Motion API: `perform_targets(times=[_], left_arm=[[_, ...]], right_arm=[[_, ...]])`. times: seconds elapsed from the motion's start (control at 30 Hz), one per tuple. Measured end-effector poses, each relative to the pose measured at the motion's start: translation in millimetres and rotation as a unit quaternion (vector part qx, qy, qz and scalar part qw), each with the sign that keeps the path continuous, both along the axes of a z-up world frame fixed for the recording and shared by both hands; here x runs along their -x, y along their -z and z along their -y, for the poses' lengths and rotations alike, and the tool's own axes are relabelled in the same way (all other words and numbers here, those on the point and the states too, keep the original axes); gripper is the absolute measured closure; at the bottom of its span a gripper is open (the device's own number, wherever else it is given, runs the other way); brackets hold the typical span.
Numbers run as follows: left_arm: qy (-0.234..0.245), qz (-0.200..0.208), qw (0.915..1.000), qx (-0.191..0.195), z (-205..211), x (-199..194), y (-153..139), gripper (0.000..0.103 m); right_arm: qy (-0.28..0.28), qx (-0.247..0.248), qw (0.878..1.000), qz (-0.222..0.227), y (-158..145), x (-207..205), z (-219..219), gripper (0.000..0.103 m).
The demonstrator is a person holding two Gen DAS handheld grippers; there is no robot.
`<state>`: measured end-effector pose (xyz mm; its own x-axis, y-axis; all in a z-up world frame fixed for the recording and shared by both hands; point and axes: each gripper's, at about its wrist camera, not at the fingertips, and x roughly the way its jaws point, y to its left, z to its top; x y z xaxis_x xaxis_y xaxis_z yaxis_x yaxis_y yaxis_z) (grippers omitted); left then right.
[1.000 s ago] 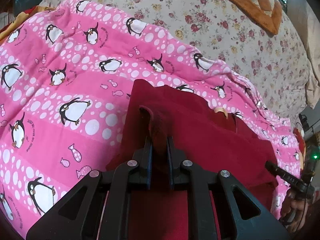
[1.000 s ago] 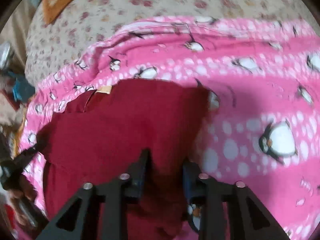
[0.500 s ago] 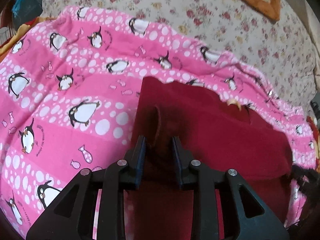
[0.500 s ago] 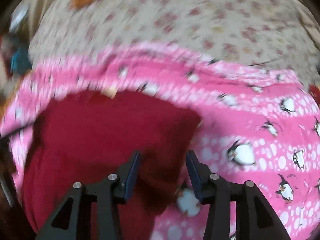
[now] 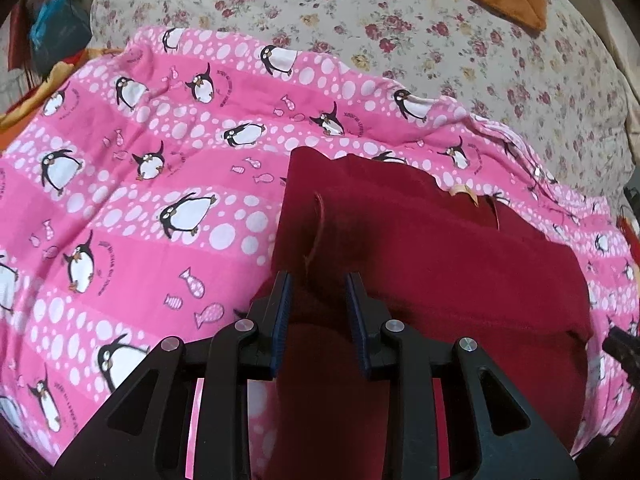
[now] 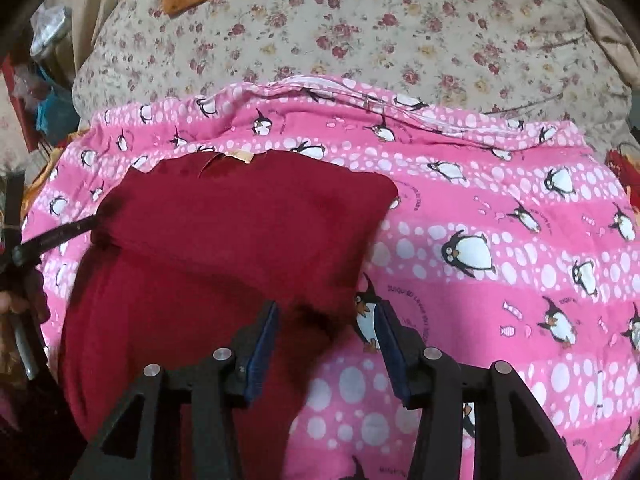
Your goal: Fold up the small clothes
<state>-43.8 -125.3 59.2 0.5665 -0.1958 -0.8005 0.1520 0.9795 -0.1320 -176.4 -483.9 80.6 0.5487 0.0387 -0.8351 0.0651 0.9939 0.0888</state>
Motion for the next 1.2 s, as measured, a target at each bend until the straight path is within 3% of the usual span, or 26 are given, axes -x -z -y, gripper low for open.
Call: perform_targets(times=[0.2, 0.43, 0.53, 0.57, 0.63, 0.83, 1.03, 1.2], left_arm=[[-0.002, 0.008, 0.9999, -0.009, -5.0, 16.1, -5.8, 0.076], [-0.001, 0.008, 0.9999, -0.011, -14.0, 34.7, -11.4, 0.074], [0.002, 0.014, 0.9999, -0.004, -18.4, 45.0, -15.0, 0.041], [0.002, 0.019, 0.9998, 0.003, -21.2, 49.5, -17.0, 0.04], [0.002, 0.018, 0.9998, 0.001, -22.9, 54.7, -19.0, 0.04], [0.012, 0.012, 0.9999, -0.001, -31.4, 77.4, -23.2, 0.04], [0.031, 0.004, 0.9994, -0.013, -41.3, 107.9, -17.0, 0.04], [0.044, -0.018, 0.9988, -0.008, -50.2, 132.8, -3.1, 0.04]], right_arm=[[0.031, -0.024, 0.999, -0.014, 16.1, -14.6, 1.1, 0.056], [-0.007, -0.055, 0.998, -0.035, 8.1, -0.2, -6.7, 0.055], [-0.028, -0.065, 0.997, -0.038, -5.3, 18.3, -3.7, 0.049], [-0.031, -0.063, 0.997, -0.037, -9.0, 24.0, -3.1, 0.045], [-0.037, -0.057, 0.997, -0.031, -16.0, 35.6, -2.3, 0.033], [-0.045, -0.041, 0.998, -0.021, -24.3, 69.8, -3.4, 0.033], [-0.062, -0.029, 0.997, -0.041, -14.2, 93.6, -11.1, 0.033], [-0.072, -0.064, 0.993, -0.074, 10.6, 108.6, -16.0, 0.033]])
